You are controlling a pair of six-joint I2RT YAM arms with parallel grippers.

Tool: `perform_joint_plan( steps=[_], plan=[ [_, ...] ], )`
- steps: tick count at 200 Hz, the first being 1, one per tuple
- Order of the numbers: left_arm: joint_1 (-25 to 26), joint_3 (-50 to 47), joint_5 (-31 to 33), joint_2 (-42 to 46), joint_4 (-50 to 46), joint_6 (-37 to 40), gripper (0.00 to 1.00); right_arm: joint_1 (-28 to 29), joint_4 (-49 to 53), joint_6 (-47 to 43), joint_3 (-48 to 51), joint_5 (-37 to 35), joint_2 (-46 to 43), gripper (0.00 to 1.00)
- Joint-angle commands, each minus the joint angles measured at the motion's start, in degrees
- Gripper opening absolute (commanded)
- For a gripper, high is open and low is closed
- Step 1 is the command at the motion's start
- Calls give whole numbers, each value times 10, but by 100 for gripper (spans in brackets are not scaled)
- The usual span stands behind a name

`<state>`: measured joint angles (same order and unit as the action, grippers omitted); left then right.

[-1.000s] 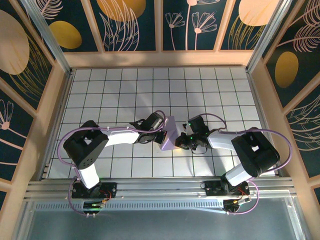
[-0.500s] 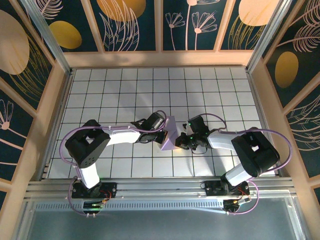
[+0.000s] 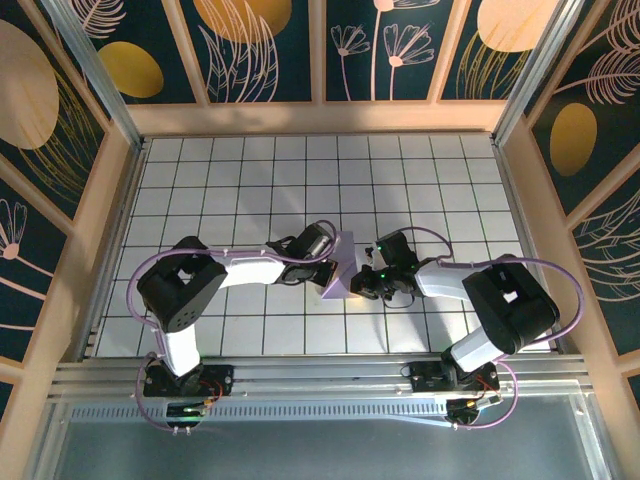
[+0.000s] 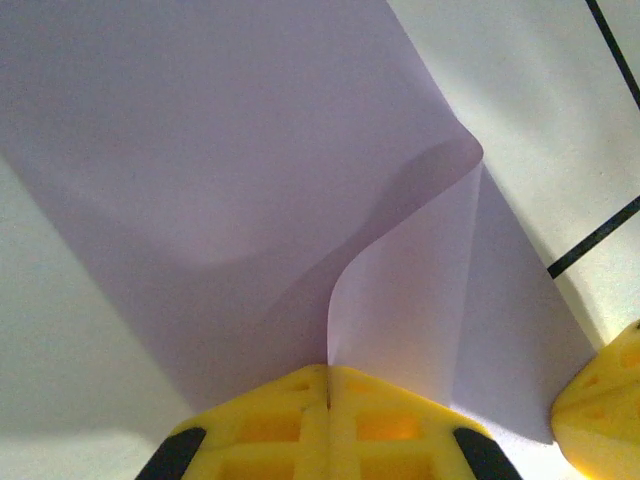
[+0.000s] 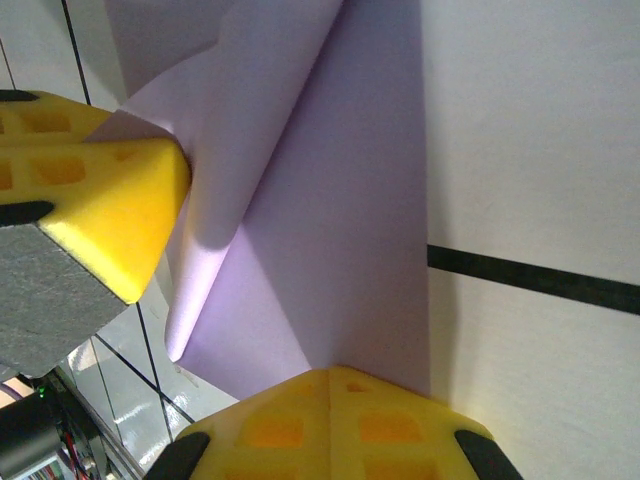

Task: Fold a paper plane with a square sheet of paper (fold left side to right side)
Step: Fold the triangle a second time at the center of the table.

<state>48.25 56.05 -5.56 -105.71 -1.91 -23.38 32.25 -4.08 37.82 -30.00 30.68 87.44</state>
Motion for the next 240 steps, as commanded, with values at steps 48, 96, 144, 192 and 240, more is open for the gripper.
perform_joint_plan(
  steps=[48, 96, 144, 192, 240],
  plan=[
    [-5, 8, -4, -17, -17, 15, 0, -33, -14, 10, 1, 36, -62, 0],
    [-4, 7, -5, -17, -17, 15, 0, -38, -100, 52, 1, 49, -40, 0],
    [-5, 7, -4, -15, -17, 15, 0, -26, -141, 67, -27, 41, 22, 0],
    [-4, 6, -5, -16, -16, 16, 0, -24, -155, 67, -33, 40, 46, 0],
    [-5, 7, -7, -18, -16, 17, 0, -17, -163, 66, -43, 45, 69, 0]
  ],
)
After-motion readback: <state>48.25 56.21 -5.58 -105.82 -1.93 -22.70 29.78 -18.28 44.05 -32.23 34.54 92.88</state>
